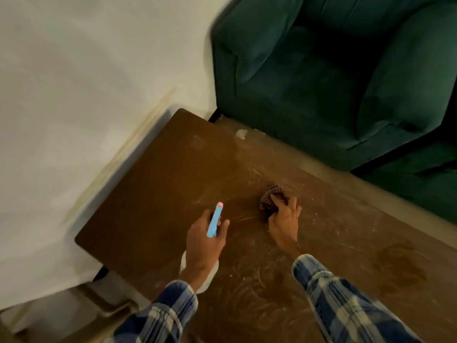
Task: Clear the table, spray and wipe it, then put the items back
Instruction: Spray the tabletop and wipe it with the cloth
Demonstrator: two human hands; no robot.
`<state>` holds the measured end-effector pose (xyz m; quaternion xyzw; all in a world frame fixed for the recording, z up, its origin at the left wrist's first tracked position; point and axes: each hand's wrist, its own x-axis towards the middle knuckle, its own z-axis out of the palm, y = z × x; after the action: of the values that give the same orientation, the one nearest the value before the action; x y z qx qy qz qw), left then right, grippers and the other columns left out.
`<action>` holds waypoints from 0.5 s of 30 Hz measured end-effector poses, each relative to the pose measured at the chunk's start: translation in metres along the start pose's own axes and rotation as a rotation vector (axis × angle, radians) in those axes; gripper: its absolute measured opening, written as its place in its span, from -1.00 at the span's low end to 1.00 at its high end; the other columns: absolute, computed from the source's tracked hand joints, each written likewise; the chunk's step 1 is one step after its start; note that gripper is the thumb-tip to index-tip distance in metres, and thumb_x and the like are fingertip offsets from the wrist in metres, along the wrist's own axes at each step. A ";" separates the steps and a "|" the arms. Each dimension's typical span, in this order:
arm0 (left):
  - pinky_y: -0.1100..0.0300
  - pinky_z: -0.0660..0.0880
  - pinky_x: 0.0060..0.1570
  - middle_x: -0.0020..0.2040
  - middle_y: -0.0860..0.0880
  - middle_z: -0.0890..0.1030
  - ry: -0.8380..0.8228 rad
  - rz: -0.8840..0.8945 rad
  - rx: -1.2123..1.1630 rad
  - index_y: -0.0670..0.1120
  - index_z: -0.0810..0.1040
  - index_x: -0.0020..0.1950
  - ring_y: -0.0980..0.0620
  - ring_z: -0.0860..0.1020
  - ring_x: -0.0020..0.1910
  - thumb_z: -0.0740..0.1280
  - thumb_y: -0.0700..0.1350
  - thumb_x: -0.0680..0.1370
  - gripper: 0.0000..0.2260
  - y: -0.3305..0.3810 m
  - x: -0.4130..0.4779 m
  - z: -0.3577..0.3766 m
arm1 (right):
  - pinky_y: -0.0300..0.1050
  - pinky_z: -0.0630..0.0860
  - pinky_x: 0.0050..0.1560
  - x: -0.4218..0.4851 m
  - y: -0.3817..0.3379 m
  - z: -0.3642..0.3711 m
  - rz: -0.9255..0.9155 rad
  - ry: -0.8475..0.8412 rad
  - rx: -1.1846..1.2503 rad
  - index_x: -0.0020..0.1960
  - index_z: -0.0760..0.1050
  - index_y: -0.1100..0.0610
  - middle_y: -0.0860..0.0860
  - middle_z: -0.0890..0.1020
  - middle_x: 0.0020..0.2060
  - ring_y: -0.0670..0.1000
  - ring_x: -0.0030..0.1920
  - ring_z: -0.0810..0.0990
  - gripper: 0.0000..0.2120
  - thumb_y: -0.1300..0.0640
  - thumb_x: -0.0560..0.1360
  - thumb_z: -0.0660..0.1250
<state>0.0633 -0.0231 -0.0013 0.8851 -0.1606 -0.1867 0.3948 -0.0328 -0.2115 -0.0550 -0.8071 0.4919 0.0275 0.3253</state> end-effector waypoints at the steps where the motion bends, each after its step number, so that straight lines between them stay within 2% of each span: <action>1: 0.06 0.65 -0.19 -0.20 0.11 0.59 0.004 0.013 0.022 0.03 0.56 0.04 0.10 0.61 -0.22 0.43 0.10 0.52 -0.80 0.006 0.011 0.003 | 0.25 0.41 0.35 0.002 0.000 -0.001 0.002 0.006 0.006 0.49 0.44 0.02 0.14 0.25 0.43 0.31 0.37 0.24 -0.41 0.38 0.52 0.20; 4: 0.08 0.66 -0.17 -0.17 0.10 0.60 0.021 0.011 0.049 0.00 0.57 0.10 0.09 0.62 -0.20 0.43 0.09 0.53 -0.76 0.015 0.039 0.004 | 0.28 0.48 0.29 0.004 -0.004 0.004 0.005 0.024 0.030 0.50 0.42 0.03 0.14 0.23 0.44 0.31 0.36 0.23 -0.41 0.37 0.51 0.20; 7: 0.27 0.62 -0.20 -0.17 0.11 0.59 0.007 0.018 0.066 -0.08 0.58 0.15 0.11 0.61 -0.24 0.43 0.08 0.53 -0.70 0.020 0.062 0.002 | 0.27 0.50 0.24 0.003 -0.023 0.015 0.041 0.040 0.018 0.54 0.34 0.02 0.16 0.18 0.48 0.30 0.38 0.20 -0.40 0.35 0.54 0.19; 9: 0.30 0.60 -0.20 -0.18 0.14 0.56 0.007 0.052 0.066 -0.07 0.58 0.13 0.14 0.60 -0.25 0.45 0.05 0.52 -0.72 0.022 0.075 -0.005 | 0.22 0.46 0.33 -0.001 -0.042 0.029 -0.051 -0.010 -0.068 0.58 0.26 -0.04 0.12 0.10 0.53 0.27 0.43 0.15 -0.40 0.32 0.59 0.16; 11: 0.24 0.63 -0.18 -0.20 0.15 0.56 -0.009 0.083 0.063 -0.04 0.56 0.10 0.13 0.60 -0.25 0.45 0.05 0.52 -0.75 0.018 0.091 -0.015 | 0.18 0.47 0.34 0.008 -0.056 0.037 -0.158 -0.045 -0.114 0.59 0.24 -0.07 0.07 0.09 0.53 0.23 0.43 0.16 -0.40 0.31 0.61 0.15; 12: 0.22 0.64 -0.18 -0.20 0.16 0.55 -0.018 0.093 0.056 -0.02 0.56 0.08 0.12 0.61 -0.25 0.45 0.05 0.52 -0.77 0.015 0.100 -0.021 | 0.19 0.50 0.31 0.019 -0.061 0.039 -0.129 -0.016 -0.098 0.57 0.28 -0.05 0.08 0.11 0.52 0.23 0.42 0.18 -0.41 0.32 0.60 0.16; 15: 0.21 0.64 -0.20 -0.22 0.16 0.55 -0.035 0.132 0.026 -0.02 0.55 0.04 0.12 0.60 -0.26 0.46 0.03 0.52 -0.80 0.002 0.131 -0.044 | 0.25 0.51 0.25 0.053 -0.093 0.051 0.115 0.162 0.027 0.54 0.35 0.03 0.12 0.18 0.48 0.30 0.39 0.20 -0.42 0.35 0.55 0.20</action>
<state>0.1985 -0.0528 0.0011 0.8743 -0.2279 -0.1736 0.3918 0.0839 -0.1967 -0.0684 -0.7726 0.5625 -0.0261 0.2933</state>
